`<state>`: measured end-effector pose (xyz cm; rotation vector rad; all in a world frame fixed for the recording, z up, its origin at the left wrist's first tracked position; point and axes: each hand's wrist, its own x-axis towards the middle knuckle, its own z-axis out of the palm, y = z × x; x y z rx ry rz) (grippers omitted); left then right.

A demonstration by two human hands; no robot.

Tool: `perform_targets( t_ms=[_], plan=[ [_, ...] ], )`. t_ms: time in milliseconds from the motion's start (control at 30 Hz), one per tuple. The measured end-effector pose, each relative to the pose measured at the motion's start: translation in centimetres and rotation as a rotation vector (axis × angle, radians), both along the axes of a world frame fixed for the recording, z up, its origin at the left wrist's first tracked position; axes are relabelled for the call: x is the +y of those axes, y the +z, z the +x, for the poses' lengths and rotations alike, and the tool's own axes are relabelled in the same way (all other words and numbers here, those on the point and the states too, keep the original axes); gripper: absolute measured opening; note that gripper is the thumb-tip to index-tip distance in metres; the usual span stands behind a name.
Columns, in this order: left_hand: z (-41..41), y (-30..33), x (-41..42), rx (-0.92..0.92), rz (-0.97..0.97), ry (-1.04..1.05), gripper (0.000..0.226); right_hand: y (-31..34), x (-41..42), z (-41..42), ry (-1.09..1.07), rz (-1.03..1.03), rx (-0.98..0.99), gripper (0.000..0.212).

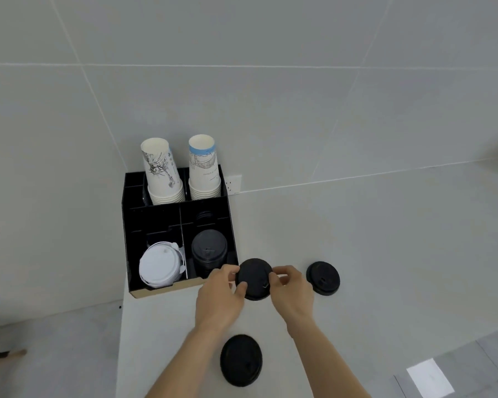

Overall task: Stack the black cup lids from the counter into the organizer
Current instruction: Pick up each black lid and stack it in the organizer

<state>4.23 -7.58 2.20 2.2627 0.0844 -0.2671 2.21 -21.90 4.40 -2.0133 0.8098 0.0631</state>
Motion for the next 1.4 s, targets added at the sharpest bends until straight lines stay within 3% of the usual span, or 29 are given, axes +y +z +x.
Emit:
perform_targets(
  t_ms=[233, 567, 767, 1400],
  plan=[
    [4.8, 2.5, 3.5, -0.113, 0.0, 0.191, 0.031, 3.0, 3.4, 6.0, 0.167, -0.088, -0.126, 0.018],
    [8.7, 0.4, 6.7, 0.002, 0.079, 0.236, 0.042, 1.2, 6.4, 11.0, 0.419, -0.146, -0.101, 0.024],
    [8.9, -0.9, 6.5, 0.029, 0.135, 0.227, 0.046, -1.2, 6.9, 11.3, 0.473, -0.245, -0.044, 0.03],
    [7.9, -0.9, 5.9, -0.042, 0.346, 0.161, 0.05, -1.9, 7.5, 10.3, 0.406, -0.286, -0.065, 0.036]
  ],
)
